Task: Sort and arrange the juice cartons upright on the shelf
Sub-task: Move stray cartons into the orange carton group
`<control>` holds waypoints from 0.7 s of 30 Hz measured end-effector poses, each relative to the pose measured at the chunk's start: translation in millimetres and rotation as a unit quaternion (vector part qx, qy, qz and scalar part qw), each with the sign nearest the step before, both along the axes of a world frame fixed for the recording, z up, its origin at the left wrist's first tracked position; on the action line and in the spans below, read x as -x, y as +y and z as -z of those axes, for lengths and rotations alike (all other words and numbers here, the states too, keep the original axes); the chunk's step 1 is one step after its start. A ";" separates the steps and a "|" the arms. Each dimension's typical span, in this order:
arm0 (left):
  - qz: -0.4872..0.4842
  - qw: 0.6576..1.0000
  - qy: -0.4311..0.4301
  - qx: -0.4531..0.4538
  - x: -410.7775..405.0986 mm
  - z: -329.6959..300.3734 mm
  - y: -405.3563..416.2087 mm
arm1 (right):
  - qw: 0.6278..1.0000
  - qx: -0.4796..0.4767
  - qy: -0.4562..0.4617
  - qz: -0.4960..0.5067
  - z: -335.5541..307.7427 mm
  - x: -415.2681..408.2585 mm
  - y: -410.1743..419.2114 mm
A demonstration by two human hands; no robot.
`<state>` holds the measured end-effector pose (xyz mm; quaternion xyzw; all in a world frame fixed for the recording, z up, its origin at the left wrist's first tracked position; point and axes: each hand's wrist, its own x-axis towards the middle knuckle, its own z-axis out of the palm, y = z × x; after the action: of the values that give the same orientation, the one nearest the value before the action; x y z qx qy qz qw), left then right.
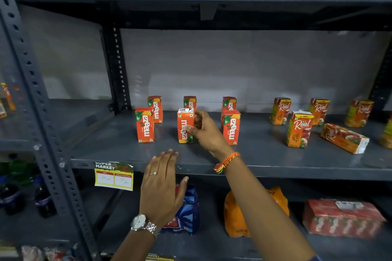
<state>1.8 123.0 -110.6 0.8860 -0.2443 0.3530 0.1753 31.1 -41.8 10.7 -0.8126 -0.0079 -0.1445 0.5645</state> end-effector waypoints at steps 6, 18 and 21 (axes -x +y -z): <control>-0.018 0.999 0.010 0.029 4.0 -1.3 -10.6 | 0.996 0.079 0.034 -0.017 0.5 3.2 -7.8; -0.020 1.000 0.011 0.001 7.5 -5.2 -4.0 | 0.979 0.190 -0.066 0.019 -26.9 5.1 -11.4; -0.019 1.000 0.015 0.001 7.2 -5.2 -3.9 | 0.978 0.194 -0.071 0.013 -45.5 0.2 -14.5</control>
<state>-5.4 119.1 -105.4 0.8958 -0.2241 0.3428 0.1728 30.9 -56.3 56.2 -0.8941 -0.0659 -0.2050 0.3927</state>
